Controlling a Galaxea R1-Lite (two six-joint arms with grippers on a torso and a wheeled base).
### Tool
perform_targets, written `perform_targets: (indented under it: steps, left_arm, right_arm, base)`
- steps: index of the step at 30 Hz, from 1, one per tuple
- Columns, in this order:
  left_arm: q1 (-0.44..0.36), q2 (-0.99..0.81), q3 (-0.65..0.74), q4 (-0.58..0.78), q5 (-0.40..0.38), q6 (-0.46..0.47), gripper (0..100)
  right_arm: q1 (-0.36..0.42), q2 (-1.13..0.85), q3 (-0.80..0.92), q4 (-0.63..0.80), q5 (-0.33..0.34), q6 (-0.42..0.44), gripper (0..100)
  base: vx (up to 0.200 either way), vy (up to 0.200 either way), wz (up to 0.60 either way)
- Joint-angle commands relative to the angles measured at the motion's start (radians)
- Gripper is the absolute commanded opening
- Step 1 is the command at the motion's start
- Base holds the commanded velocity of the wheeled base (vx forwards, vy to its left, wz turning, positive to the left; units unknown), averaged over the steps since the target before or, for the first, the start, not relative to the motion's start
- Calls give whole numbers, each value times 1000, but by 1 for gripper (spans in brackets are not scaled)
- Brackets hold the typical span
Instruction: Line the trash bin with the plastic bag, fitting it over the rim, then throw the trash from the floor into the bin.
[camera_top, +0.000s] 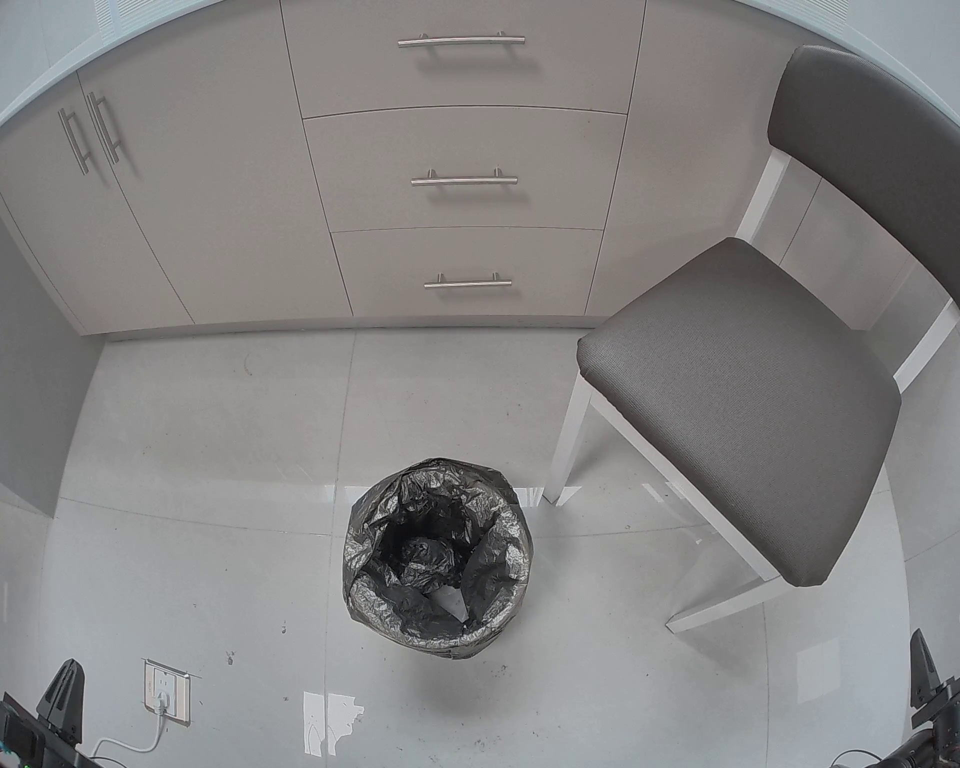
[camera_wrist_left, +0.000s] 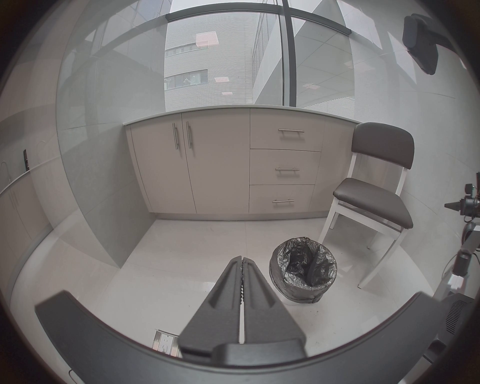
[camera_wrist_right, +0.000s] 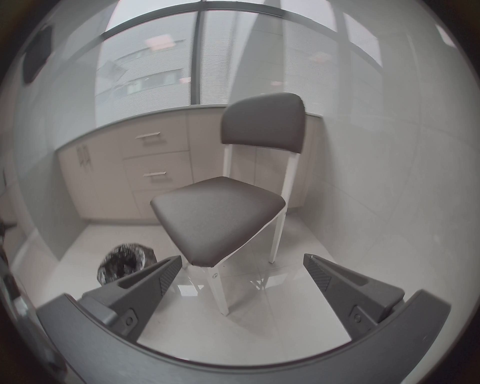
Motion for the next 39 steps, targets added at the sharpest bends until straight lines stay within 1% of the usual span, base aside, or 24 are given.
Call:
perform_targets:
  steps: [1, 3, 4, 6, 11, 19, 21, 22, 23, 24, 25, 29, 32, 34, 36, 37, 38, 39]
  left_arm:
    - [0, -14, 17, 0, 0, 0, 0]
    - [0, -14, 17, 0, 0, 0, 0]
    - [0, -14, 17, 0, 0, 0, 0]
    - [0, -14, 17, 0, 0, 0, 0]
    - [0, -14, 17, 0, 0, 0, 0]
    - [0, -14, 17, 0, 0, 0, 0]
    - [0, -14, 17, 0, 0, 0, 0]
    - [0, -14, 17, 0, 0, 0, 0]
    - [0, -14, 17, 0, 0, 0, 0]
    - [0, -14, 17, 0, 0, 0, 0]
    - [0, -14, 17, 0, 0, 0, 0]
    - [0, -14, 17, 0, 0, 0, 0]
    - [0, -14, 17, 0, 0, 0, 0]
    - [-2, -14, 17, 0, 0, 0, 0]
    - [0, -14, 17, 0, 0, 0, 0]
    - [0, -14, 17, 0, 0, 0, 0]
    - [0, -14, 17, 0, 0, 0, 0]
    - [0, -14, 17, 0, 0, 0, 0]
  right_arm:
    - [0, -15, 14, -19, -45, 81, 100]
    - [0, -13, 10, -8, -47, 41, 100]
    - [0, -15, 11, -11, -45, -34, 100]
    - [0, -15, 11, -16, -40, -129, 100]
    - [0, -13, 8, -16, -25, -203, 100]
    - [0, -15, 11, -21, 25, -203, 100]
    - [0, -15, 11, -21, 75, -214, 100]
    - [0, -15, 11, -21, 116, -217, 100]
    - [0, -15, 11, -21, 141, -215, 100]
    - [0, -15, 11, -21, 141, -215, 100]
    - [0, -15, 13, -22, 187, -214, 100]
    - [0, -15, 11, -16, 219, -218, 100]
    - [0, -13, 11, -16, 220, -220, 100]
    - [0, -13, 10, -14, 202, -211, 100]
    - [0, -15, 13, -21, 134, -180, 100]
    - [0, -15, 13, -21, 131, -177, 100]
    - [0, -15, 14, -21, 108, -129, 100]
    - [0, -15, 16, -21, 110, -99, 100]
  base:
    - [0, 0, 0]
    - [0, 0, 0]
    - [0, 0, 0]
    - [0, 0, 0]
    - [0, 0, 0]
    - [0, 0, 0]
    - [0, 0, 0]
    - [0, 0, 0]
    - [0, 0, 0]
    - [0, 0, 0]
    - [0, 0, 0]
    - [0, 0, 0]
    - [0, 0, 0]
    - [0, 0, 0]
    - [0, 0, 0]
    - [0, 0, 0]
    - [0, 0, 0]
    - [0, 0, 0]
